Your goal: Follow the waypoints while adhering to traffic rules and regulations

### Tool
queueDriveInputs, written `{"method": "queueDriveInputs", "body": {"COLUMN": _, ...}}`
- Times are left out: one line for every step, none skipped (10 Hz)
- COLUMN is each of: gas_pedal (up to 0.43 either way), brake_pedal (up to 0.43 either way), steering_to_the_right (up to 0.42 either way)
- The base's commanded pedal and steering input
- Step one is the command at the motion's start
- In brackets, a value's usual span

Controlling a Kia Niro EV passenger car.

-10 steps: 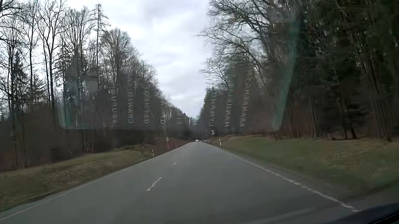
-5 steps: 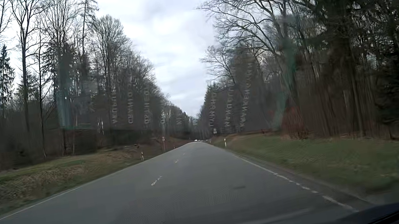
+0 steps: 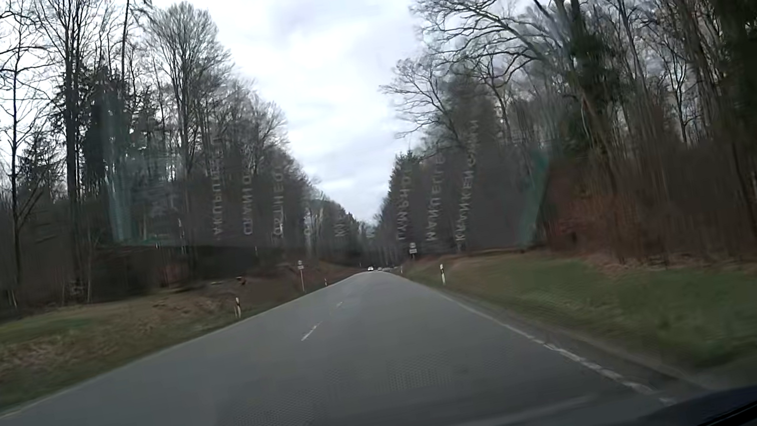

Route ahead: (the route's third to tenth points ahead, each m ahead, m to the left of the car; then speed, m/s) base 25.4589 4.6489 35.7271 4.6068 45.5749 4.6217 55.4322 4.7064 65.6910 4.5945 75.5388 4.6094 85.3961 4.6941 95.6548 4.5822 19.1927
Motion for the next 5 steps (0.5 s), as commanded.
{"method": "queueDriveInputs", "body": {"gas_pedal": 0.189, "brake_pedal": 0.000, "steering_to_the_right": 0.001}}
{"method": "queueDriveInputs", "body": {"gas_pedal": 0.189, "brake_pedal": 0.000, "steering_to_the_right": 0.001}}
{"method": "queueDriveInputs", "body": {"gas_pedal": 0.189, "brake_pedal": 0.000, "steering_to_the_right": 0.001}}
{"method": "queueDriveInputs", "body": {"gas_pedal": 0.189, "brake_pedal": 0.000, "steering_to_the_right": 0.001}}
{"method": "queueDriveInputs", "body": {"gas_pedal": 0.189, "brake_pedal": 0.000, "steering_to_the_right": 0.001}}
